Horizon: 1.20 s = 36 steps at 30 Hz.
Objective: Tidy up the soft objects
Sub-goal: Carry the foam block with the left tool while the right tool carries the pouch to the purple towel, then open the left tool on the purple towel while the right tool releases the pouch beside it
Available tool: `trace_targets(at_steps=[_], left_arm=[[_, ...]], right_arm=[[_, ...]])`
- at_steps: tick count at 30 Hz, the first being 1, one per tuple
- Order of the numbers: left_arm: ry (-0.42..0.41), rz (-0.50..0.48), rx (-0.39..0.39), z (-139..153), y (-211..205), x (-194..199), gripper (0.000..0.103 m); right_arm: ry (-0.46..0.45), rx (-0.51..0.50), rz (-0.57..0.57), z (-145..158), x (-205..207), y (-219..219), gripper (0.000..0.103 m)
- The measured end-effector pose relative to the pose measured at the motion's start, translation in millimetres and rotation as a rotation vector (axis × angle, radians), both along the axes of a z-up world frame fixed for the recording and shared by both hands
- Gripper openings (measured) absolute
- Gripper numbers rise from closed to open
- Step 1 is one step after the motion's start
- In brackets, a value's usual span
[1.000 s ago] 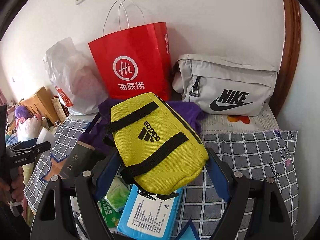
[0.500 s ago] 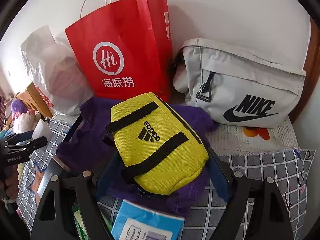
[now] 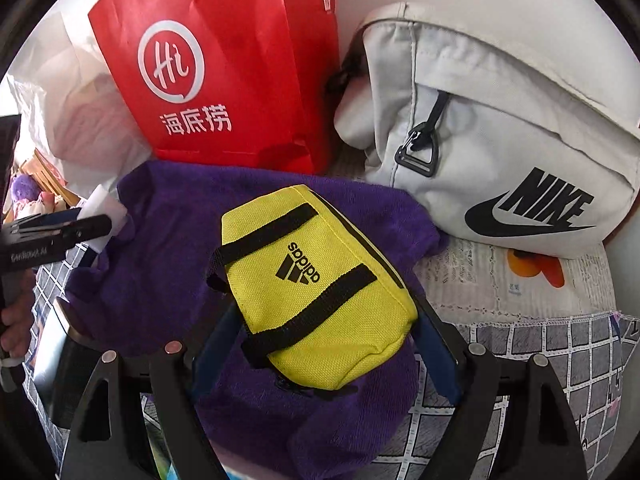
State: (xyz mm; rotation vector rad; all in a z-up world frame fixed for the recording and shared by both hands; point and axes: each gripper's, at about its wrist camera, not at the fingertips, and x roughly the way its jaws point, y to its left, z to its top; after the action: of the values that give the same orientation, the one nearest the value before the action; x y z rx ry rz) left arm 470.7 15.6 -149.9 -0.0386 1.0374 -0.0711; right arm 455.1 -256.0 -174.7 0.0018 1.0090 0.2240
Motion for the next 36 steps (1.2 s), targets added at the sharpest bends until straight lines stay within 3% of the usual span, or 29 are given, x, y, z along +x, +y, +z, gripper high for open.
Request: trace_targets(at_steps=[10, 22, 27, 33, 36], left_arm=[[0.064, 0.004, -0.016, -16.4, -9.6, 41.4, 0.083], [0.113, 0.022, -0.055, -30.4, -2.3, 60.6, 0.086], [0.094, 0.036, -0.053, -17.3, 4.5, 39.6, 0.086], [0.067, 0.047, -0.037, 2.5, 6.9, 13.0, 0.086], [0.042, 0.046, -0.057, 15.5, 11.1, -9.7, 0.086]], right_arm=[[0.043, 0.011, 0.012, -20.1, 19.5, 0.1, 0.084], [0.039, 0.103, 0.014, -18.1, 21.1, -8.7, 0.090], [0.011, 0.087, 0.004, -4.2, 11.5, -11.2, 0.090], [-0.022, -0.009, -0.037, 20.7, -10.1, -9.2, 0.090], [-0.021, 0.004, -0.032, 31.5, -28.3, -12.6, 0.090]])
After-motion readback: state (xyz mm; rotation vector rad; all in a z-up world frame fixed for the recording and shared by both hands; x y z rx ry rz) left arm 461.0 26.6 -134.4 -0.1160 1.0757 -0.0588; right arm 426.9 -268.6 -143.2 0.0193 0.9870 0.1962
